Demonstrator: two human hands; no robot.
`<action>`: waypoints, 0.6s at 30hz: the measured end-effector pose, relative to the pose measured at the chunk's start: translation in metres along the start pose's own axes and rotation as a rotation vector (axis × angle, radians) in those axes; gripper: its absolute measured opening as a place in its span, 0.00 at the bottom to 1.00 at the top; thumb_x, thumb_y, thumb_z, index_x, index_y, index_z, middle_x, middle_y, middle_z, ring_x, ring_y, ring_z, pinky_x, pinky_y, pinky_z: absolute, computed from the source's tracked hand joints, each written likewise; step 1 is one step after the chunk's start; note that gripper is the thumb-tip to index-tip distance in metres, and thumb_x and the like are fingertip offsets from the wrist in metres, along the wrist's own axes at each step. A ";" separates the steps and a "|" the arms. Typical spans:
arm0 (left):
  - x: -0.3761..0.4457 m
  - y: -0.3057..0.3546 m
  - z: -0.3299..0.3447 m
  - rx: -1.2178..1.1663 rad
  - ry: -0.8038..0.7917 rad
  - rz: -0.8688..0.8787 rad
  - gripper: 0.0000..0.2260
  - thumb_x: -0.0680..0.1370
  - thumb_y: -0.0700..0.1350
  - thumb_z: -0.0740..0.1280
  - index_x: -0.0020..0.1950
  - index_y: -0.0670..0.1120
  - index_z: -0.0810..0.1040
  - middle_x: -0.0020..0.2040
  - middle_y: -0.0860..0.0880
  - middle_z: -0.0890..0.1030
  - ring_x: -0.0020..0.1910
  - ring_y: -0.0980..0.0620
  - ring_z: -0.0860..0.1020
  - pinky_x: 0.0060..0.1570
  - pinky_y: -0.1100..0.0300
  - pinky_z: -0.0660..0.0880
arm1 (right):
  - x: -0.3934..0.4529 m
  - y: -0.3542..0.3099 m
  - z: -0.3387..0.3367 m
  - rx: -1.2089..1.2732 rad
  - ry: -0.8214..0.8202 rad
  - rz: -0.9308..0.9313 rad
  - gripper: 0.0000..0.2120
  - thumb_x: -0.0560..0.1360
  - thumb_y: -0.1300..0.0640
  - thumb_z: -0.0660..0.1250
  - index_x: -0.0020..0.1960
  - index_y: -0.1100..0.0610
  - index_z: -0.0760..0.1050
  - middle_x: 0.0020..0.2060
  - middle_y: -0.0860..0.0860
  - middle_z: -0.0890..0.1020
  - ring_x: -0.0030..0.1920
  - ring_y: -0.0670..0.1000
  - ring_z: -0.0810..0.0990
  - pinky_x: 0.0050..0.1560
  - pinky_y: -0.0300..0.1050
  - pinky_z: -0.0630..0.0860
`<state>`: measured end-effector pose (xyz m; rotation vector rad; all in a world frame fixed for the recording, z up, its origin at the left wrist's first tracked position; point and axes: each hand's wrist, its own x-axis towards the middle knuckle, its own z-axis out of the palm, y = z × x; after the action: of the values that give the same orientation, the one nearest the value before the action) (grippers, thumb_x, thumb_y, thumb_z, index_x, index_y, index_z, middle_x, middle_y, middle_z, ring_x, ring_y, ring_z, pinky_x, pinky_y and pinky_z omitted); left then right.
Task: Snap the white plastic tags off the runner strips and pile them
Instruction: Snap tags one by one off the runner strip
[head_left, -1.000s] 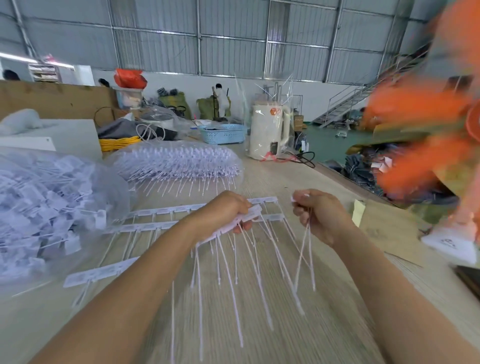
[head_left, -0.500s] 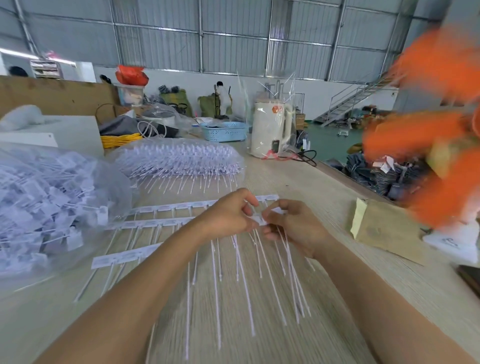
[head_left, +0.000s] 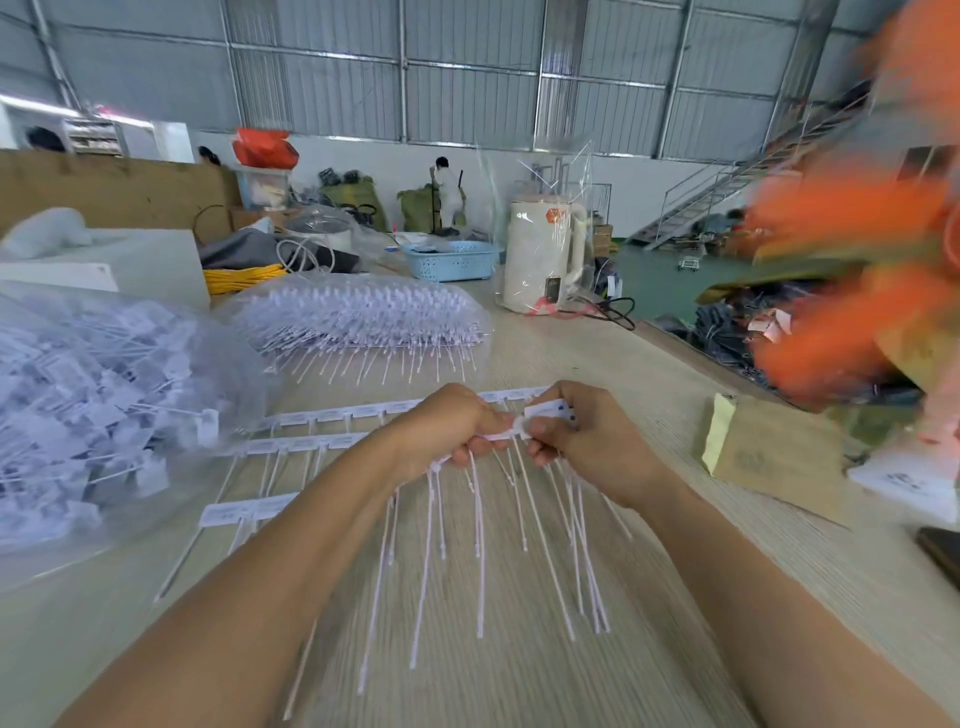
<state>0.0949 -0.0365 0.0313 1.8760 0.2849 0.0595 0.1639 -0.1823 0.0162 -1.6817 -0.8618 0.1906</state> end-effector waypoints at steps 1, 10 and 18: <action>-0.001 0.002 -0.001 -0.071 -0.022 -0.056 0.13 0.78 0.40 0.63 0.33 0.43 0.73 0.18 0.55 0.67 0.16 0.60 0.61 0.18 0.69 0.55 | 0.000 -0.001 0.001 -0.048 0.014 -0.041 0.01 0.75 0.72 0.64 0.46 0.69 0.73 0.29 0.58 0.77 0.25 0.46 0.75 0.30 0.38 0.76; -0.004 0.013 0.003 -0.191 -0.113 -0.167 0.14 0.80 0.41 0.59 0.33 0.45 0.69 0.18 0.55 0.65 0.15 0.61 0.58 0.16 0.70 0.52 | 0.008 0.007 -0.014 -0.364 0.217 -0.088 0.09 0.73 0.72 0.63 0.41 0.60 0.73 0.31 0.55 0.78 0.29 0.51 0.79 0.33 0.45 0.78; -0.006 0.006 0.005 0.275 -0.061 0.006 0.14 0.75 0.28 0.57 0.49 0.42 0.77 0.44 0.41 0.79 0.43 0.46 0.77 0.38 0.55 0.69 | 0.008 -0.004 -0.035 0.464 0.051 0.283 0.03 0.74 0.70 0.64 0.43 0.65 0.75 0.29 0.53 0.81 0.30 0.47 0.81 0.29 0.37 0.76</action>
<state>0.0909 -0.0438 0.0359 2.1478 0.2559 -0.0349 0.1873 -0.2040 0.0330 -1.3549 -0.4890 0.4996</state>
